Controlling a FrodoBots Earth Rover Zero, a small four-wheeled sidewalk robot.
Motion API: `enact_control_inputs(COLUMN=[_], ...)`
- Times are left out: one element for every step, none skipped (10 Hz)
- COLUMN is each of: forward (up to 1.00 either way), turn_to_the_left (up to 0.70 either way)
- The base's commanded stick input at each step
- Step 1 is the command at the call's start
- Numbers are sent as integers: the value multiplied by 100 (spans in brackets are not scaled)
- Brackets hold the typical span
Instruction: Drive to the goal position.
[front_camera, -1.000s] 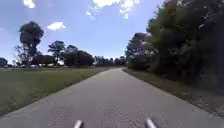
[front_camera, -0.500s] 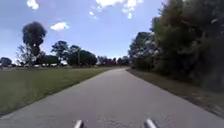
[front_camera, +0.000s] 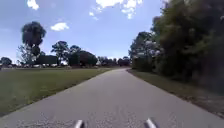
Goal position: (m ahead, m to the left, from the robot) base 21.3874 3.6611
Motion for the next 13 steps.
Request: enact_control_inputs(forward=[50, 50, 50, 50, 50, 50, 50, 50, 50, 50, 50, 50, 50], turn_to_the_left=[24, 25, 25, 22, 0, 0, 0, 0, 0, 0, 0, 0, 0])
